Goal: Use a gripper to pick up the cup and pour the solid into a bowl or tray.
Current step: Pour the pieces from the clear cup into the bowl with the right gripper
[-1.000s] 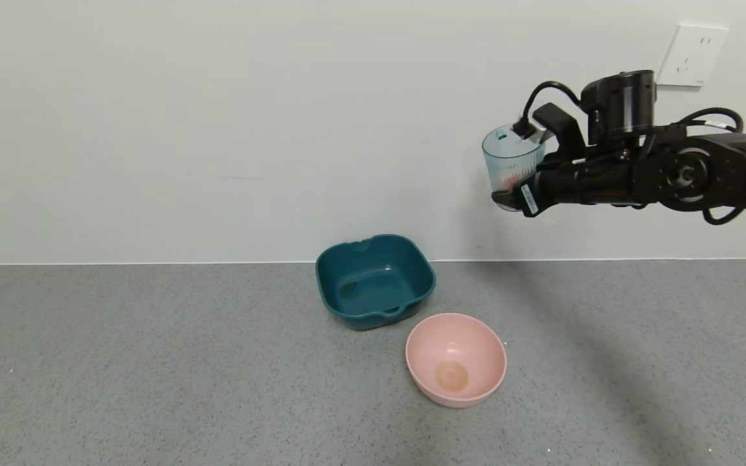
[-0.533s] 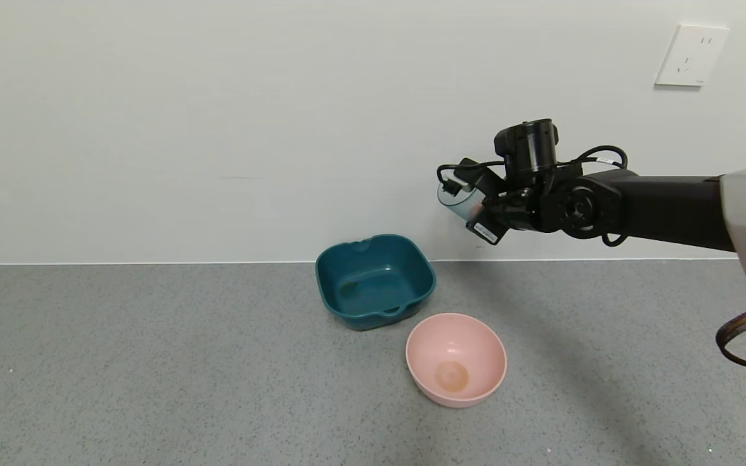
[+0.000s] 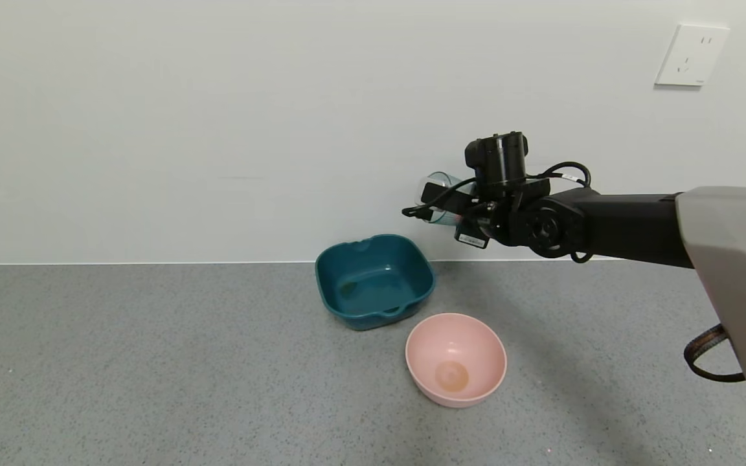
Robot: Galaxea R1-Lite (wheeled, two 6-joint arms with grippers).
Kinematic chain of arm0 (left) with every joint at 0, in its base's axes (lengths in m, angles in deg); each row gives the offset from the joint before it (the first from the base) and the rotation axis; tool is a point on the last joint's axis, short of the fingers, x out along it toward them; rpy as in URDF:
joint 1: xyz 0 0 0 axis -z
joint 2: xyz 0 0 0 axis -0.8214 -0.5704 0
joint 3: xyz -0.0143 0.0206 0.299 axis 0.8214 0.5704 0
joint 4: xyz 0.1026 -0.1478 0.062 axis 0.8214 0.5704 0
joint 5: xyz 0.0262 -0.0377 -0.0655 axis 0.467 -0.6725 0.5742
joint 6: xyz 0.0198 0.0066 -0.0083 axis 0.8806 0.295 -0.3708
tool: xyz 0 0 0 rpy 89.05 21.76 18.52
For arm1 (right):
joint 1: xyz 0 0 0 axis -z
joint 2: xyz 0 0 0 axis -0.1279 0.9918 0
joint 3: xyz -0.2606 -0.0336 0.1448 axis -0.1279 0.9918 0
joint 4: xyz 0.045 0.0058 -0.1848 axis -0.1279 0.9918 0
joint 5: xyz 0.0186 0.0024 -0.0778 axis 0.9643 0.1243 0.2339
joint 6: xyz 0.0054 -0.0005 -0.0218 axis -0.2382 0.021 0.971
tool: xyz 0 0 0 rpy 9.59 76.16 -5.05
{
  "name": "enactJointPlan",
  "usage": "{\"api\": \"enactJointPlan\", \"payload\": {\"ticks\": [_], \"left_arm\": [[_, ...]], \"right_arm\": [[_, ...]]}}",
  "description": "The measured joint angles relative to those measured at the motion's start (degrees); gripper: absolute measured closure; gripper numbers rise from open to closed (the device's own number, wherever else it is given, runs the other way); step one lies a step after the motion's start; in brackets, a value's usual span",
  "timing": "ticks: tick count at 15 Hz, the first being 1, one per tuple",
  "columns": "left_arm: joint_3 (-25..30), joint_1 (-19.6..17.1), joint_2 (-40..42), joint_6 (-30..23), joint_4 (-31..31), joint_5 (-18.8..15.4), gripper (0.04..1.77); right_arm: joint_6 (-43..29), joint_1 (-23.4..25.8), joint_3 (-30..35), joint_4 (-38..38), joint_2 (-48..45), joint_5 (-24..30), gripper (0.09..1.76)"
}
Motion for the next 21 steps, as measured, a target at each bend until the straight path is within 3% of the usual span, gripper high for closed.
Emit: {"api": "enactJointPlan", "payload": {"ticks": [5, 12, 16, 21], "left_arm": [[0.0, 0.0, 0.0, 0.0, 0.0, 0.0, 0.09], [0.0, 0.0, 0.0, 0.0, 0.0, 0.0, 0.09], [0.0, 0.0, 0.0, 0.0, 0.0, 0.0, 0.09], [0.0, 0.0, 0.0, 0.0, 0.0, 0.0, 0.09]], "right_arm": [[16.9, -2.2, 0.0, -9.0, 1.5, -3.1, 0.56], [31.7, -5.8, 0.0, -12.3, 3.1, -8.6, 0.56], [42.8, -6.4, 0.0, -20.1, 5.0, -8.8, 0.56], [54.0, -6.7, 0.1, -21.3, 6.1, -8.4, 0.56]]}}
